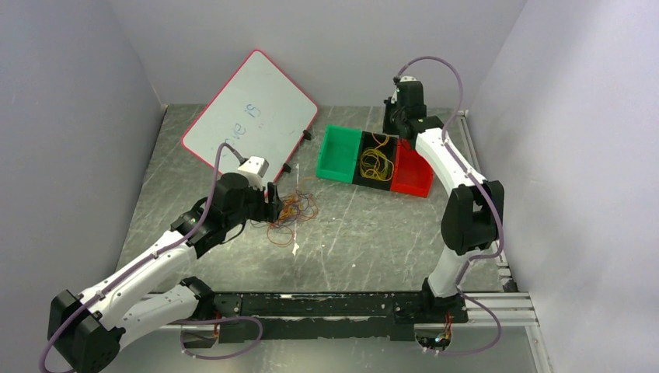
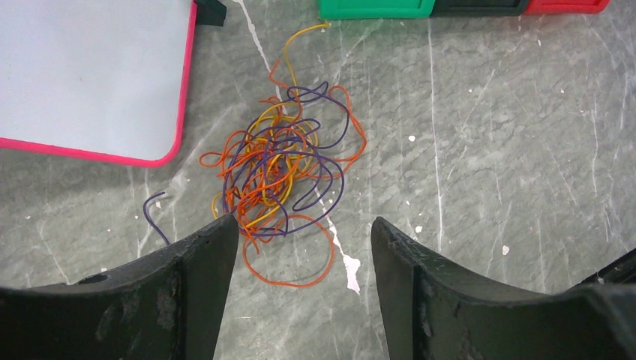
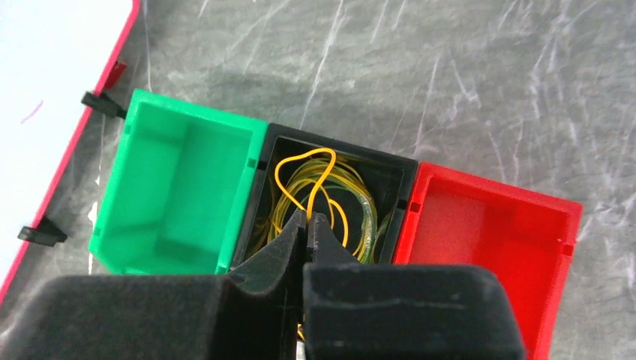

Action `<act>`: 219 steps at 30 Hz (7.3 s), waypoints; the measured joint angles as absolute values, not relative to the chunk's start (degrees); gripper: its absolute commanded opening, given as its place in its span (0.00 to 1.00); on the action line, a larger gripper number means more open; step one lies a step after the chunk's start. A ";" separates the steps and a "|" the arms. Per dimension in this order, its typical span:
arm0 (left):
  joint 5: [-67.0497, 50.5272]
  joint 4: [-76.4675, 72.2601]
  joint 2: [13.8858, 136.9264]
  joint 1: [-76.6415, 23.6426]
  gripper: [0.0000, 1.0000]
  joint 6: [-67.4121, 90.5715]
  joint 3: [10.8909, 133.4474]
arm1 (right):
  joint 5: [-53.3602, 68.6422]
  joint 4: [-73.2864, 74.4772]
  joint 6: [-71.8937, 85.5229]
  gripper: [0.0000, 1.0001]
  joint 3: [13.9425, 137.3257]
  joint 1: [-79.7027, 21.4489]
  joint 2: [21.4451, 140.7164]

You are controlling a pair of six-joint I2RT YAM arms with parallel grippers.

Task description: Untangle the cables

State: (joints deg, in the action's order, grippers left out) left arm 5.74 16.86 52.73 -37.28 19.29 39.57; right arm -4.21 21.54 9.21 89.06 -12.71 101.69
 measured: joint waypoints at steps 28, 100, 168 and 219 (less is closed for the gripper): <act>4.43 17.47 52.73 -37.28 0.69 20.34 38.33 | -1.06 22.33 8.36 0.42 88.99 -12.69 111.66; 2.15 17.10 53.67 -37.28 0.68 23.40 37.74 | -4.80 -1.80 30.17 0.06 40.82 -13.93 79.64; 2.33 17.87 52.80 -37.28 0.68 23.42 37.63 | -3.18 10.63 11.20 0.40 74.78 -14.74 99.79; 2.33 18.96 51.81 -37.28 0.68 23.42 37.10 | -12.03 18.22 6.81 0.35 83.61 -16.10 113.23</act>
State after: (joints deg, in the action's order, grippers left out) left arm 2.33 18.96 51.81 -37.28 23.42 37.10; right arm -12.03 18.22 6.81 83.61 -16.10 113.23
